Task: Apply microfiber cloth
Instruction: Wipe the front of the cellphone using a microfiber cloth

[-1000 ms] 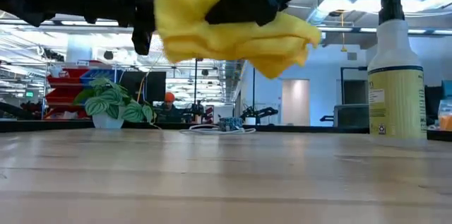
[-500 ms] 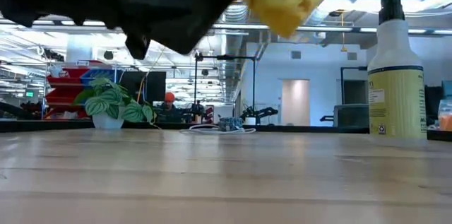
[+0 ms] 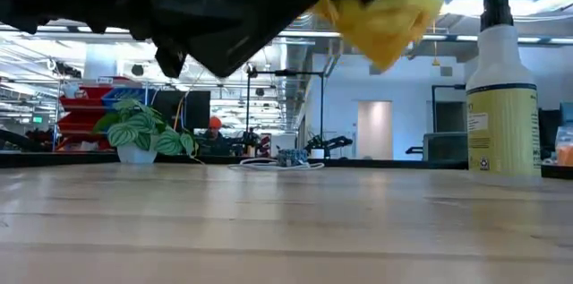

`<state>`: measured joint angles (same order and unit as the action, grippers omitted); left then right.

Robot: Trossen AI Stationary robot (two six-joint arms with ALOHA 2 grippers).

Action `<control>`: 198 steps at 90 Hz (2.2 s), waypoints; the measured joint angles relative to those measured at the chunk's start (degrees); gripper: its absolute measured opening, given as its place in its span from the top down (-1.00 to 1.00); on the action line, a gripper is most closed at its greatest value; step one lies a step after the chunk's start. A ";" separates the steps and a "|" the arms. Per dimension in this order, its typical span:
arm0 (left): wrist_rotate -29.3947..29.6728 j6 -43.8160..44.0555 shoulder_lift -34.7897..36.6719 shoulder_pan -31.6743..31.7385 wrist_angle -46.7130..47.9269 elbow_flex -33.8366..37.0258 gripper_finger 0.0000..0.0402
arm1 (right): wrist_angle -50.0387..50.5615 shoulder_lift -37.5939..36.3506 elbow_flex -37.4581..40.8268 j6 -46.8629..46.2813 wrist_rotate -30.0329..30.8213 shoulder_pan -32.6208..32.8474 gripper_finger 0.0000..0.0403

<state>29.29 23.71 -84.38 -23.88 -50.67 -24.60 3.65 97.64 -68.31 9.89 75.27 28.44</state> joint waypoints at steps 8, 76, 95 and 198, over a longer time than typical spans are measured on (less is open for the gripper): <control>2.43 0.38 0.00 0.04 0.91 0.00 0.95 | 0.43 -1.60 0.05 -1.42 -1.00 1.38 1.00; 3.37 -0.05 -0.07 -1.07 -1.24 0.09 0.95 | -23.13 6.12 0.07 10.79 -4.37 0.04 1.00; 4.06 -0.60 -0.11 -0.92 -3.51 0.11 0.95 | -21.46 8.90 0.02 4.28 -18.20 -0.30 1.00; 4.55 -0.68 -0.11 -0.87 -4.11 0.09 0.95 | -22.66 16.48 -10.77 29.08 7.41 0.02 1.00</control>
<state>33.84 23.03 -84.49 -24.75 -54.78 -24.51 -19.00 114.13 -79.08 38.97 82.68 28.47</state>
